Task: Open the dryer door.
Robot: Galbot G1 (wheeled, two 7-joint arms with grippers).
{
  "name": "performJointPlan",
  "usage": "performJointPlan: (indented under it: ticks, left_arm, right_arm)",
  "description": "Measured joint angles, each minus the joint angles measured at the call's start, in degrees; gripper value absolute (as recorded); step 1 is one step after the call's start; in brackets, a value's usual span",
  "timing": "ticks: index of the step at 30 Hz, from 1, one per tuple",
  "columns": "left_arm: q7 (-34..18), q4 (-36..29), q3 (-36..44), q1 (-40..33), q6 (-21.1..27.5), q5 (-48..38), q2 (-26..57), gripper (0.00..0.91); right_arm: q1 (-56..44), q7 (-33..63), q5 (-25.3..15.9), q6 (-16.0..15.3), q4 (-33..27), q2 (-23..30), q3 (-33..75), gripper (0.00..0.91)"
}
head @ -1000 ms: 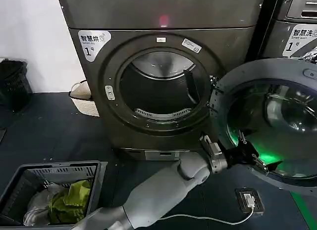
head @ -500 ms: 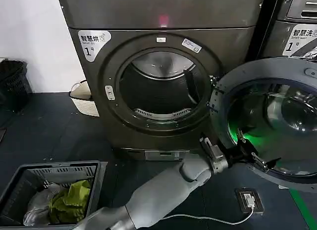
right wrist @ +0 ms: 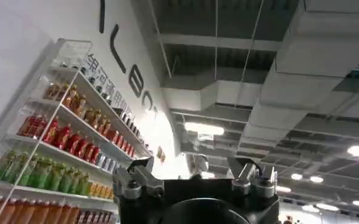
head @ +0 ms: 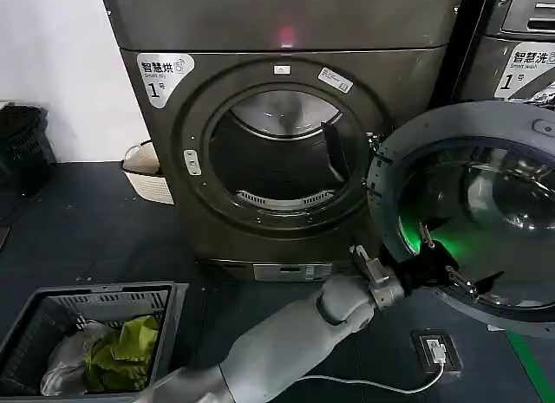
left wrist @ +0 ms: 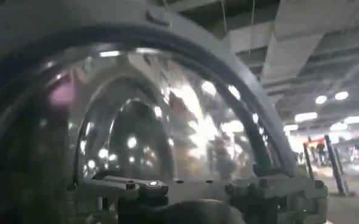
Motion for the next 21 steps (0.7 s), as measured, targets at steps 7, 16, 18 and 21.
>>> performJointPlan:
  ticks: [7,16,18,21]
  left_arm:
    - [-0.22,-2.56,0.22,0.25,-2.06,-0.98,5.18,0.907]
    - [-0.35,-6.99,0.41,0.60,-2.45,-1.85,12.12,0.907]
    - [-0.33,-8.49,0.46,0.76,-2.11,-2.12,14.15,0.907]
    - [-0.22,-11.16,0.23,1.25,-1.36,-2.12,17.60,0.907]
  right_arm:
    - [0.12,-0.02,-0.02,0.00,-0.09,-0.13,-0.08,0.878]
    - [0.15,-0.19,-0.40,-0.10,0.08,-0.21,0.82,0.878]
    - [0.15,-0.19,-0.44,-0.29,0.23,-0.02,1.25,0.878]
    - [0.21,-0.19,-0.86,-0.31,0.18,0.05,1.77,0.878]
